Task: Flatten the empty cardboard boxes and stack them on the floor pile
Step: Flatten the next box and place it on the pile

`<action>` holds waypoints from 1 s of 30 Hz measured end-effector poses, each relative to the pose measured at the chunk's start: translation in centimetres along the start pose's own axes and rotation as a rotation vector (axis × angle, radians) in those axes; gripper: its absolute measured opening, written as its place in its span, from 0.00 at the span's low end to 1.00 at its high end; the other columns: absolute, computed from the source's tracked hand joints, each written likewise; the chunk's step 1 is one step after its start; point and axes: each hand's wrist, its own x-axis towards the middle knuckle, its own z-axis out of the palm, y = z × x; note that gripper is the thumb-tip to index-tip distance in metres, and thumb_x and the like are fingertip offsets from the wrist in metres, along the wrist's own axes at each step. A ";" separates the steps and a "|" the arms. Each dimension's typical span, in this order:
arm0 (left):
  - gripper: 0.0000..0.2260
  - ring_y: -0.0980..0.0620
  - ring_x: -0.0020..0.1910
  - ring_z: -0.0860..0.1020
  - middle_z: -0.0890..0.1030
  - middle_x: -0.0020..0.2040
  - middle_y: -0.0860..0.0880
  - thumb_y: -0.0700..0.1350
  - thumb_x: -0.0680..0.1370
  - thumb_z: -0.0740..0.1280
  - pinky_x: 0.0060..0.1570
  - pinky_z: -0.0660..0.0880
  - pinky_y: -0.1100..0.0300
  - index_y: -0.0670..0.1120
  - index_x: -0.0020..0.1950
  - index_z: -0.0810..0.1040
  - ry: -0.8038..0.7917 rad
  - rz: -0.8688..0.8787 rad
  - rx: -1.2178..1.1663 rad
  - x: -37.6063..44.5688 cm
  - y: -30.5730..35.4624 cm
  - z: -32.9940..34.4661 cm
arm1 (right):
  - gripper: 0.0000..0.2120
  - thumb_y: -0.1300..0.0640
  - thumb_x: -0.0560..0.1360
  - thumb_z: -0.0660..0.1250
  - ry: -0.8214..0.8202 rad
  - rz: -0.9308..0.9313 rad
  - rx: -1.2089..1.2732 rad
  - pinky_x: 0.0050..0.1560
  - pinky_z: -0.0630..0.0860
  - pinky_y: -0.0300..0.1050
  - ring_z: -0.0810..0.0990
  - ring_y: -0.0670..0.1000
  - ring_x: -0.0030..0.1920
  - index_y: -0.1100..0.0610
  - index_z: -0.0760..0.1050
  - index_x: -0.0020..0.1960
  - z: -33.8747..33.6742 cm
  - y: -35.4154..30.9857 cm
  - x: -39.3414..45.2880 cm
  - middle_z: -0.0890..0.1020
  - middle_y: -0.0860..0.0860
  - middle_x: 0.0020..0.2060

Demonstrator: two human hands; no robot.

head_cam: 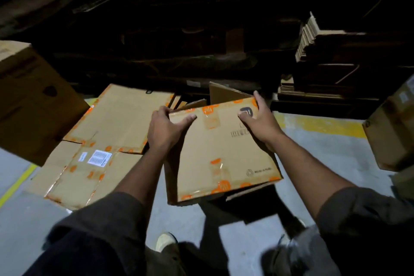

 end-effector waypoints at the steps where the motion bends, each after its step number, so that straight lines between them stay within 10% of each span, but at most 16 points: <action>1: 0.40 0.50 0.53 0.79 0.78 0.58 0.50 0.77 0.64 0.69 0.46 0.81 0.51 0.50 0.64 0.74 0.001 -0.015 0.004 0.9 -0.1 0.0 | 0.39 0.50 0.78 0.69 0.027 0.029 0.104 0.66 0.72 0.51 0.70 0.53 0.72 0.46 0.51 0.81 0.0 0.5 -0.1 0.66 0.50 0.76; 8: 0.42 0.46 0.50 0.79 0.78 0.55 0.47 0.80 0.60 0.68 0.44 0.77 0.51 0.46 0.57 0.74 0.133 -0.204 -0.021 3.3 -1.8 0.6 | 0.32 0.33 0.73 0.68 0.352 0.373 0.240 0.56 0.70 0.46 0.75 0.53 0.60 0.56 0.72 0.66 1.4 7.4 -3.2 0.75 0.53 0.62; 12: 0.38 0.44 0.45 0.77 0.79 0.48 0.46 0.78 0.63 0.68 0.41 0.70 0.53 0.44 0.49 0.74 0.166 -0.293 0.037 2.7 -2.3 -0.3 | 0.33 0.28 0.72 0.63 0.131 0.495 0.427 0.44 0.70 0.47 0.74 0.52 0.43 0.57 0.71 0.57 4.0 6.3 -3.6 0.77 0.54 0.48; 16: 0.38 0.43 0.39 0.76 0.79 0.38 0.45 0.81 0.68 0.56 0.36 0.67 0.54 0.43 0.40 0.74 0.074 -0.219 0.327 1.6 -2.3 -2.2 | 0.44 0.24 0.64 0.68 0.030 0.551 0.577 0.62 0.75 0.53 0.78 0.53 0.60 0.57 0.70 0.65 7.0 5.5 -5.0 0.78 0.48 0.60; 20: 0.39 0.43 0.43 0.78 0.80 0.41 0.45 0.82 0.67 0.55 0.40 0.71 0.54 0.45 0.42 0.75 -0.244 -0.118 0.424 0.1 -1.7 -3.4 | 0.41 0.32 0.56 0.79 -0.001 0.452 0.717 0.59 0.80 0.57 0.84 0.52 0.55 0.49 0.76 0.63 8.1 5.2 -6.0 0.85 0.48 0.55; 24: 0.35 0.48 0.41 0.81 0.83 0.39 0.49 0.80 0.62 0.66 0.41 0.77 0.54 0.47 0.41 0.80 -0.326 -0.171 0.062 -2.7 -2.9 -4.4 | 0.32 0.47 0.69 0.78 -0.076 0.223 0.650 0.61 0.79 0.57 0.83 0.49 0.57 0.45 0.70 0.70 6.6 4.2 -4.8 0.84 0.46 0.58; 30: 0.28 0.49 0.50 0.85 0.87 0.52 0.49 0.66 0.67 0.72 0.51 0.80 0.53 0.50 0.60 0.82 -0.378 -0.507 -0.742 -11.0 -4.9 1.8 | 0.48 0.33 0.62 0.75 -0.164 -0.272 -0.224 0.68 0.71 0.48 0.73 0.48 0.69 0.35 0.57 0.77 1.5 -2.4 0.0 0.73 0.43 0.71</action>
